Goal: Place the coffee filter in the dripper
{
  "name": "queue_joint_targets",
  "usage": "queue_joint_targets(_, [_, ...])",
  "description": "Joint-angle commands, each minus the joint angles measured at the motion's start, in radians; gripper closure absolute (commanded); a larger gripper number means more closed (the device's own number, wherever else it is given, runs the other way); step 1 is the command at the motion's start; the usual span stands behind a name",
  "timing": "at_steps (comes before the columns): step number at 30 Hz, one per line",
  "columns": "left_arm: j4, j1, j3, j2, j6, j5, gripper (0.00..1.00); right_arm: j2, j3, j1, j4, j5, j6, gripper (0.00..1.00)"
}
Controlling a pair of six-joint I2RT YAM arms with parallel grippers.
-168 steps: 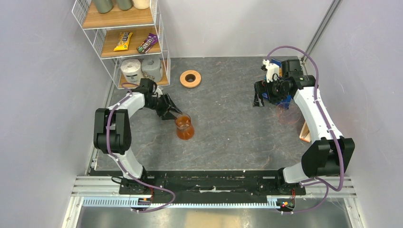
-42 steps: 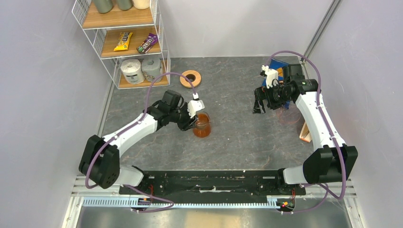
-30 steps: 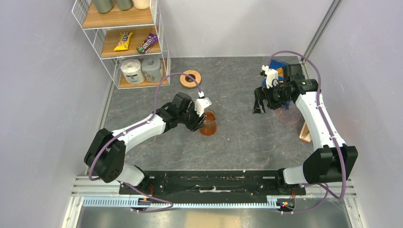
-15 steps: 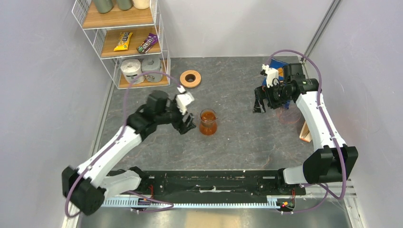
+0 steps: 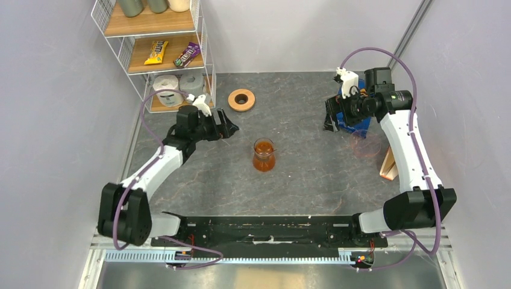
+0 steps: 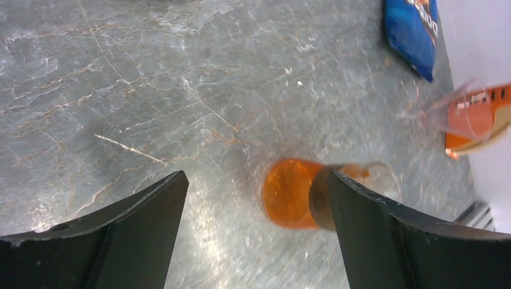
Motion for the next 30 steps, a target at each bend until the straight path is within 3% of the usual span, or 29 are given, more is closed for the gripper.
queue_joint_targets(1, [0.322, 0.002, -0.019, 0.098, -0.218, -0.11, 0.06, 0.012, 0.045, -0.004, -0.034, 0.024, -0.012, 0.01])
queue_joint_targets(8, [0.681, 0.025, -0.078, 0.33, -0.479, -0.133, 0.11, 0.012, 0.056, -0.004, -0.083, 0.073, -0.042, 0.01])
queue_joint_targets(12, [0.803, 0.045, -0.047, 0.478, -0.56, -0.131, 0.16, 0.027, 0.083, -0.003, -0.131, 0.099, -0.068, 0.01])
queue_joint_targets(30, [0.847, 0.089, 0.272, 0.893, -0.762, -0.201, 0.35, 0.076, 0.146, -0.003, -0.222, 0.173, -0.103, 0.01])
